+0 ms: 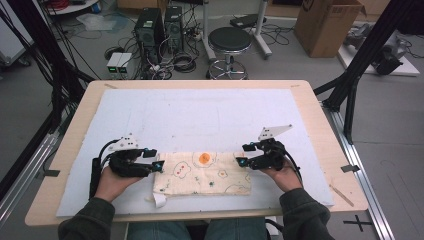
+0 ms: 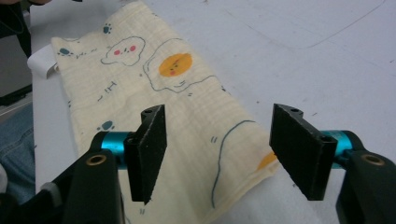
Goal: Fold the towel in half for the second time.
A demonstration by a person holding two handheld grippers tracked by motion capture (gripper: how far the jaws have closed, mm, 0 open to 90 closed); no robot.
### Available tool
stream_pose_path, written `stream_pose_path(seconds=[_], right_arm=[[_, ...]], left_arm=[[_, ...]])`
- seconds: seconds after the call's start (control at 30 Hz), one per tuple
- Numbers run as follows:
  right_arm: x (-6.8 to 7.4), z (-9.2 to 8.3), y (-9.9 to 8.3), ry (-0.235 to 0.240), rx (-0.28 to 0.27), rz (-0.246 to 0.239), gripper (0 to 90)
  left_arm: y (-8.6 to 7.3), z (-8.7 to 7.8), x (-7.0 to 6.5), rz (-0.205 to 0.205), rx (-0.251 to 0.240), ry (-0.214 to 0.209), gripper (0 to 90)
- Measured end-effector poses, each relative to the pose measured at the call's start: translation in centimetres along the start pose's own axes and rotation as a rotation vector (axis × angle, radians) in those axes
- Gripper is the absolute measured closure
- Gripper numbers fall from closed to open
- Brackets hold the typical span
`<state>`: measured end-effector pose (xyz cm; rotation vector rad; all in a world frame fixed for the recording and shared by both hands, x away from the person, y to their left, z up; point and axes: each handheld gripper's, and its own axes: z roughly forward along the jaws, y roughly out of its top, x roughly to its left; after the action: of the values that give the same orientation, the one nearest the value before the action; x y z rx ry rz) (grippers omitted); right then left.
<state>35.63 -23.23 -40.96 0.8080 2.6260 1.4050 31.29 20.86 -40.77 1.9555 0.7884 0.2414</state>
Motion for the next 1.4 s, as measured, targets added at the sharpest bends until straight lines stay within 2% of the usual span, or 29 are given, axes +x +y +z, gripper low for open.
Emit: stream_pose_path(seconds=[0.07,0.13,0.17,0.27,0.33,0.43,0.5,0.63,0.83,0.93,1.03,1.13,1.4], right_arm=[[-0.4,0.1,0.2,-0.010,0.009,0.007,40.8],[-0.9,0.1,0.5,-0.013,0.003,0.016,42.1],[-1.2,0.2,0.7,-0.017,0.006,0.027,43.5],[-1.9,0.5,1.0,-0.035,0.010,0.041,46.1],[-2.3,0.9,1.1,-0.050,0.023,0.042,46.5],[-2.7,1.6,1.0,-0.047,0.043,0.051,46.9],[-2.8,1.8,0.9,-0.041,0.059,0.069,47.2],[-3.1,2.1,0.6,-0.030,0.076,0.090,48.3],[-3.1,2.4,0.1,-0.026,0.094,0.087,53.6],[-3.4,2.4,-0.1,-0.014,0.086,0.112,55.2],[-3.6,2.6,-0.4,-0.001,0.103,0.120,58.9],[-3.6,3.1,-0.6,-0.006,0.139,0.110,62.8],[-3.3,3.1,-0.6,-0.031,0.158,0.073,76.0]], left_arm=[[0.4,0.2,0.2,0.009,0.009,0.023,42.7],[0.7,0.4,0.5,0.002,-0.011,0.039,42.6],[0.8,0.5,0.7,0.010,-0.015,0.051,42.9],[0.9,0.9,1.3,-0.015,-0.030,0.060,47.2],[0.8,1.3,1.8,-0.030,-0.010,0.084,47.6],[0.6,1.7,2.5,-0.065,0.004,0.112,47.7],[0.5,2.0,2.7,-0.068,0.011,0.122,47.7],[0.2,2.8,2.9,-0.081,0.044,0.104,49.3],[-0.1,3.7,2.9,-0.079,0.113,0.099,54.6],[-0.3,3.9,2.9,-0.073,0.133,0.097,59.3],[-0.5,4.1,2.9,-0.066,0.159,0.094,65.8],[-0.7,4.3,2.8,-0.060,0.177,0.092,72.4],[-0.8,4.4,2.6,-0.043,0.175,0.097,82.7]])
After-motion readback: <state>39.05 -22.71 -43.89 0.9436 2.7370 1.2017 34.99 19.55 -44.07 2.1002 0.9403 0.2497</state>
